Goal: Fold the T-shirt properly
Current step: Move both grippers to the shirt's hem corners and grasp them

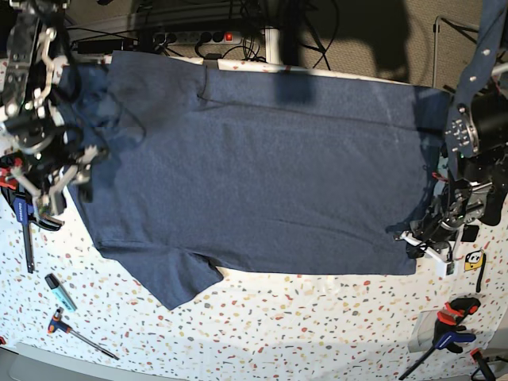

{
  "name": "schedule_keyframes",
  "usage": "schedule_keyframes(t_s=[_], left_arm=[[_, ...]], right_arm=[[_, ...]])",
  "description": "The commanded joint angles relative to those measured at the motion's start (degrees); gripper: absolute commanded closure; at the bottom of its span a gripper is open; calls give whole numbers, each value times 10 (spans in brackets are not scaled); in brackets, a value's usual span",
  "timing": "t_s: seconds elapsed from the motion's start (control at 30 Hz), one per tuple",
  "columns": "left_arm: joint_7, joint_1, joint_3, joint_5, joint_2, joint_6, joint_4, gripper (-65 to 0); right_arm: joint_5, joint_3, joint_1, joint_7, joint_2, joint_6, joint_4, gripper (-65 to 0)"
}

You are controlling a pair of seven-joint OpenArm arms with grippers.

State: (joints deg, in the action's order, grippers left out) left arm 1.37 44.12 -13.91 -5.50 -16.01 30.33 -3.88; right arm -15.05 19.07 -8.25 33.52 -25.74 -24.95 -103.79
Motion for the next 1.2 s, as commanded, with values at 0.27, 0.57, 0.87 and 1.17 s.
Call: schedule_keyframes(t_s=[0.27, 0.57, 0.87, 1.17], left_arm=[[-45, 3, 1, -16, 18, 5, 2, 0], [-43, 3, 1, -16, 18, 5, 2, 0], [-47, 3, 1, -16, 18, 5, 2, 0], [-45, -3, 1, -16, 18, 5, 2, 0]], right_arm=[[-55, -80, 233, 15, -56, -5, 263, -286], [-42, -268, 500, 16, -56, -40, 577, -286], [64, -380, 634, -84, 9, -37, 864, -286], [117, -379, 638, -155, 19, -25, 927, -286]])
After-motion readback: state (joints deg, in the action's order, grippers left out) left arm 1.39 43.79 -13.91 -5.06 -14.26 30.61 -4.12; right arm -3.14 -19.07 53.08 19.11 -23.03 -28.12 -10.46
